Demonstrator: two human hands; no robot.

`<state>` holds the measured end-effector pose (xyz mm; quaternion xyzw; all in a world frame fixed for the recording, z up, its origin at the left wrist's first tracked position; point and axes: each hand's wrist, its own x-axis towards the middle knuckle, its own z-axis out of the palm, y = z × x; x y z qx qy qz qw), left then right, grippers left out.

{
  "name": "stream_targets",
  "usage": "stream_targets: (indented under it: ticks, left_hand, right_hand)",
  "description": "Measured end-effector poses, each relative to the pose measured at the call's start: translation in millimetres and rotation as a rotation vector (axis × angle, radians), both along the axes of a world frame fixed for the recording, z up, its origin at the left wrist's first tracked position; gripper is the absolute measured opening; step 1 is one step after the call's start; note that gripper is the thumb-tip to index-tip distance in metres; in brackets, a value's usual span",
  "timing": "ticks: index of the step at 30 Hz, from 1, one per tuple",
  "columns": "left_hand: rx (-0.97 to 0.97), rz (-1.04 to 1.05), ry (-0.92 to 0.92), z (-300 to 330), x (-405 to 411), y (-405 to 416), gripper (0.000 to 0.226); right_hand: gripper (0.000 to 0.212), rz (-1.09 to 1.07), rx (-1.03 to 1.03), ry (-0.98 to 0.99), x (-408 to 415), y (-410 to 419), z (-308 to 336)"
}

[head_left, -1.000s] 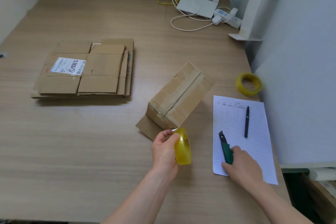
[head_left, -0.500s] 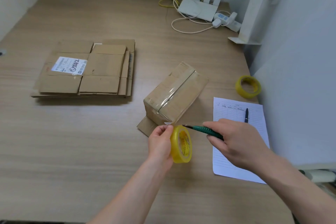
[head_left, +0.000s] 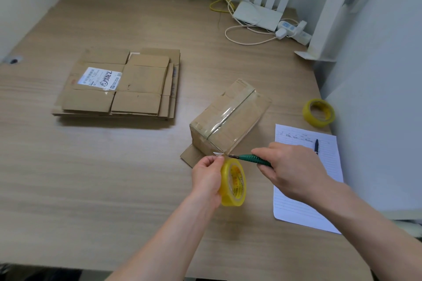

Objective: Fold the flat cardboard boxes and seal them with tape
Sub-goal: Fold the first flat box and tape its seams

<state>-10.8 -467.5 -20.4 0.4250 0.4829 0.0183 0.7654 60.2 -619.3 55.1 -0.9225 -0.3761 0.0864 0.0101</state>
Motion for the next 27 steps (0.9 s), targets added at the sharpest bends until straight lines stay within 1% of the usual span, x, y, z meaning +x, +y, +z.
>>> stream_targets:
  ticks: [5, 8, 14, 17, 22, 25, 27]
  left_hand:
    - [0.016, -0.020, 0.026, -1, 0, 1, 0.020]
    - [0.033, -0.035, 0.056, 0, 2, 3, 0.019]
    - [0.093, -0.068, 0.119, 2, 7, 8, 0.016]
    - [0.135, -0.082, 0.142, 3, 9, 12, 0.020]
    - [0.194, -0.132, 0.159, 5, 6, 16, 0.026]
    - [0.207, -0.134, 0.163, 3, 3, 18, 0.027]
    - [0.219, -0.146, 0.152, 2, 3, 19, 0.027]
  right_hand:
    - [0.029, 0.009, -0.014, -0.002, 1, 4, 4]
    - [0.026, 0.034, -0.051, -0.023, 3, 9, 8]
    - [0.017, 0.067, -0.161, -0.072, 10, 25, 23]
    - [0.014, 0.070, -0.205, -0.078, 13, 33, 27]
    - [0.009, 0.049, -0.356, -0.121, 19, 35, 24]
    - [0.010, 0.026, -0.341, -0.110, 24, 27, 16]
    - [0.011, -0.022, -0.295, -0.075, 27, 17, 6]
